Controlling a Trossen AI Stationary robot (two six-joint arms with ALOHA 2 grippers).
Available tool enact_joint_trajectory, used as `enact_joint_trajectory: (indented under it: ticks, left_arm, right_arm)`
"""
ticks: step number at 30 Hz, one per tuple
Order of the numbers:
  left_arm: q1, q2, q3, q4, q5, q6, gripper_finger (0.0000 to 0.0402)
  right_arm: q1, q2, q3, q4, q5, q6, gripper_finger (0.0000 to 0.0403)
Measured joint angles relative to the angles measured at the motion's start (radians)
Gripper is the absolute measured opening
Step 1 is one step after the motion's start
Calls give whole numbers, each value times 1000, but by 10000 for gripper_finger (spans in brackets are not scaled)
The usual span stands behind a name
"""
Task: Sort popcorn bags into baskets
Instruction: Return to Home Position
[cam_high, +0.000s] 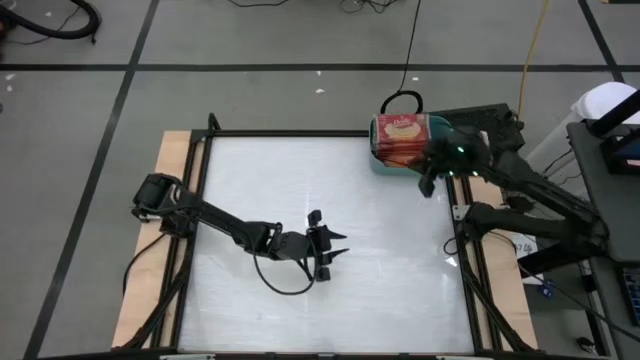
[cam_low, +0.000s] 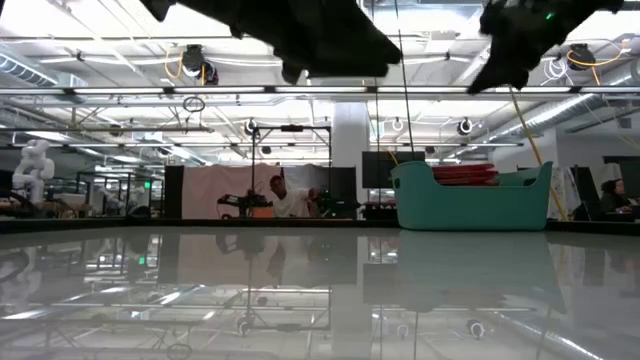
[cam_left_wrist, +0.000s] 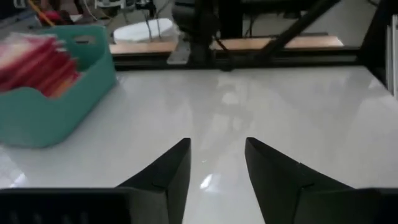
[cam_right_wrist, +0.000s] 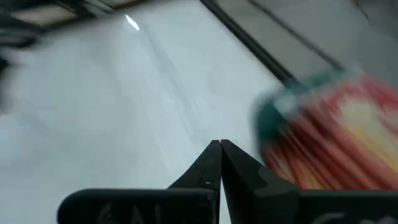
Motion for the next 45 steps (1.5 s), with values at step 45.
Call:
enact_joint_trajectory:
  ticks: [45]
  left_arm:
    - [218, -373, -367, -232, -45, 20, 3]
  right_arm:
    - [393, -338, -730, 818, 3, -230, 4]
